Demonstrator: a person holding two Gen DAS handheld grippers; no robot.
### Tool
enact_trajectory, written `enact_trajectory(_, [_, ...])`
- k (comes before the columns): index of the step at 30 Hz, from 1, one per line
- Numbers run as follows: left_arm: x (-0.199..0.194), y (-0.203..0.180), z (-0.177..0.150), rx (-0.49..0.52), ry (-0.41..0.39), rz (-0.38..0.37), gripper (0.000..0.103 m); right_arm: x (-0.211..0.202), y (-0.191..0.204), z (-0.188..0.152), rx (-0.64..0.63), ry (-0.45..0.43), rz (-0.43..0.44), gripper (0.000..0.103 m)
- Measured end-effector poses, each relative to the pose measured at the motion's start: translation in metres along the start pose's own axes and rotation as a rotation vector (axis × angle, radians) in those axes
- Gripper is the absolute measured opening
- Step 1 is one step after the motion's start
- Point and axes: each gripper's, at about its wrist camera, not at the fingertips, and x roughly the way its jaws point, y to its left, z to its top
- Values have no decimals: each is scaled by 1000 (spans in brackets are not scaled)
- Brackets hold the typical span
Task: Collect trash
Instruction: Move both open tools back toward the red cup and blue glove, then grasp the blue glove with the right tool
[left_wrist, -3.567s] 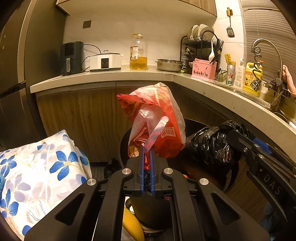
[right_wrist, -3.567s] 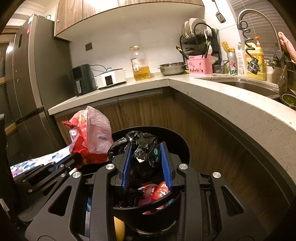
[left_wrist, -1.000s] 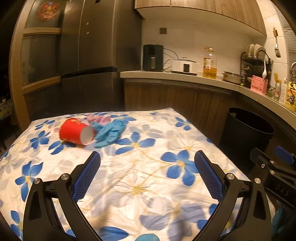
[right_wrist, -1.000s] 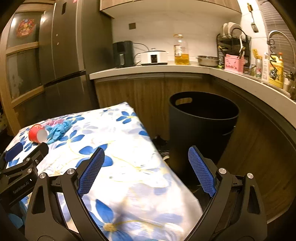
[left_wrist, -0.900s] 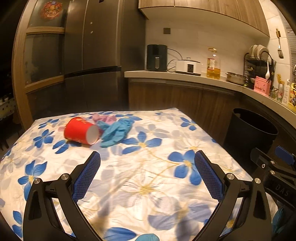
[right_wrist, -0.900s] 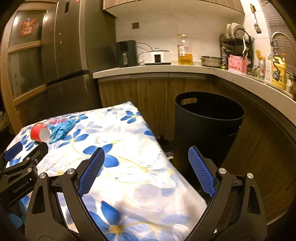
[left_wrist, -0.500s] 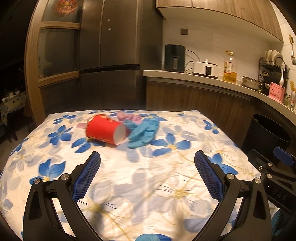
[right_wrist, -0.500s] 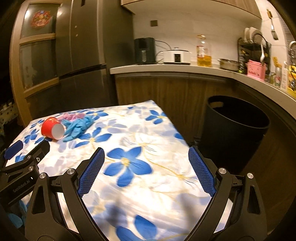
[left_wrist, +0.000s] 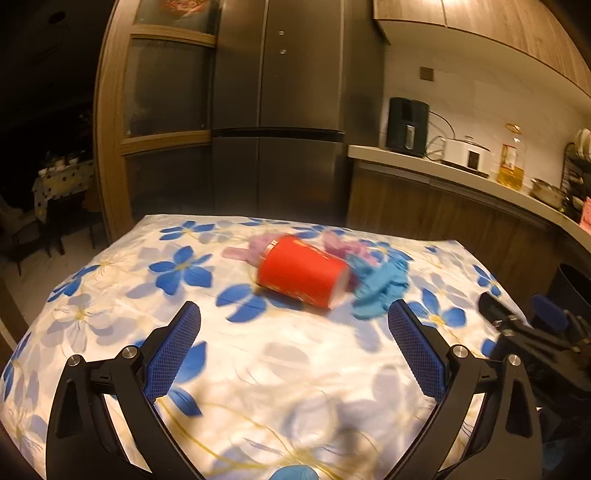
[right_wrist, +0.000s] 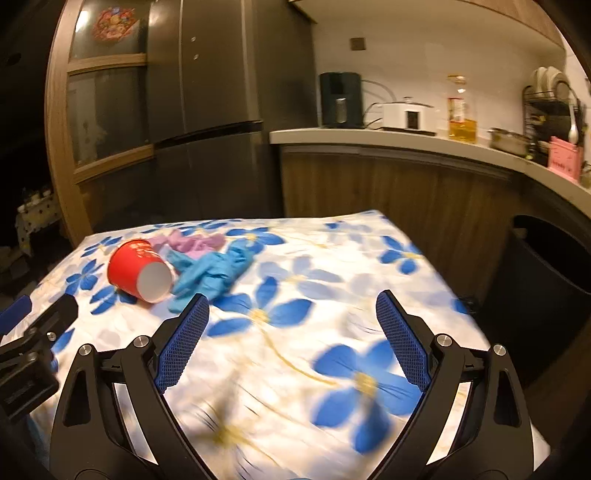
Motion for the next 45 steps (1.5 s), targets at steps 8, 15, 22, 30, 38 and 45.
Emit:
enact_trajectory(8, [23,24,23,-28,-22,36,97,48,35,6,-11,55,57,91])
enact_trajectory(15, [34,39,26,-63,-18,45,97,80,48,11,15,110,75,88])
enact_trajectory(22, [39,38,26,-60,-7,34,97,107,55,7,7,204,84,60])
enact_trajectory(30, [38,24,29,-21,-20,22,97,102,47,2,23,212,121,3])
enact_trajectory(38, [52,-19,46,24,-40,-62,97,59,6,6,89,91,50,2])
enact_trajectory(45, [94,-78,58,80,-7,-110,97,27,-34,5,124,21,-10,2])
